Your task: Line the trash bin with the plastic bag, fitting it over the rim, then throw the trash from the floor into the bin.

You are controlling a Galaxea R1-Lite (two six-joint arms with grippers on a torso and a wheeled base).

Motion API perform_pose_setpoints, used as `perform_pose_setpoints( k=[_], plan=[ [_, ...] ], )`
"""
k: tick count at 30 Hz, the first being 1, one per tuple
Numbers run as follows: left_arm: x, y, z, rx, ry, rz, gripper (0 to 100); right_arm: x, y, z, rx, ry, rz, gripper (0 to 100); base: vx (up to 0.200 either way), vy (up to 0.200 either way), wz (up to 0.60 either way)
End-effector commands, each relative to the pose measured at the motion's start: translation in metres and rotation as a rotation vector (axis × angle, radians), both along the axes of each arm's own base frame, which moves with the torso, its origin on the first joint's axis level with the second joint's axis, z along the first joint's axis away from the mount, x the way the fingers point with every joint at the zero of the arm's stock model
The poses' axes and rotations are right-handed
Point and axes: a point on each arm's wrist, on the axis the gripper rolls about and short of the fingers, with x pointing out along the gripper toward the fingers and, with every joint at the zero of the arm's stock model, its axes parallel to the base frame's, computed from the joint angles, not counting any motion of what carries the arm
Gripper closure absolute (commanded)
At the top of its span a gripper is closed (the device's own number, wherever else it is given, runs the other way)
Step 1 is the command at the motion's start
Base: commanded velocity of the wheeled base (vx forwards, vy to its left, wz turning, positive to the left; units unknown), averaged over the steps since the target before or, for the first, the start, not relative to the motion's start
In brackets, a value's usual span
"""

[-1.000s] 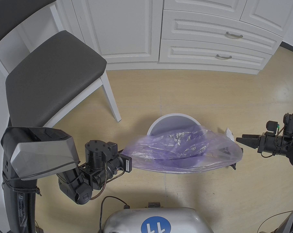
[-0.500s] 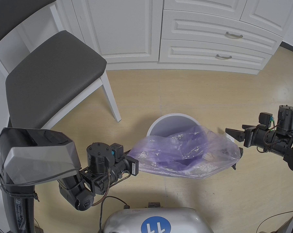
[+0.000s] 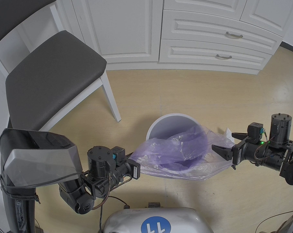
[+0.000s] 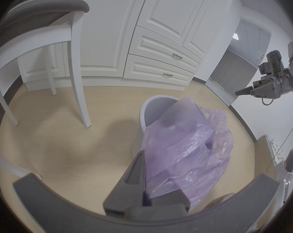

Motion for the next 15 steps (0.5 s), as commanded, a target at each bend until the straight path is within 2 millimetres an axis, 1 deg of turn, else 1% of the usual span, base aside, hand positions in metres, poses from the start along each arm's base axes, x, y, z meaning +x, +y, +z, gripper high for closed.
perform_pose_setpoints(
  k=[1,2,6,7,12,15],
  plan=[
    [0.001,0.002,-0.007,0.013,0.018,0.002,100,0.004,0.012,-0.021,-0.048,0.067,0.009,0,0.000,0.000,0.00],
    [0.000,0.002,-0.008,0.017,0.021,0.002,100,0.006,0.018,-0.028,-0.080,0.084,0.008,0,0.000,0.000,0.00],
    [-0.001,0.004,-0.008,0.021,0.026,0.004,100,0.008,0.027,-0.040,-0.112,0.088,0.024,0,0.000,0.000,0.00],
    [0.000,0.004,-0.009,0.021,0.028,0.004,0,0.009,0.027,-0.042,-0.111,0.082,0.025,0,0.000,0.000,0.00],
    [0.000,0.005,-0.010,0.021,0.030,0.009,0,0.010,0.026,-0.045,-0.077,-0.005,0.012,0,0.000,0.000,0.00],
    [0.001,0.005,-0.009,0.019,0.027,0.009,0,0.011,0.024,-0.046,-0.070,-0.022,0.005,0,0.000,0.000,0.00]
  ],
)
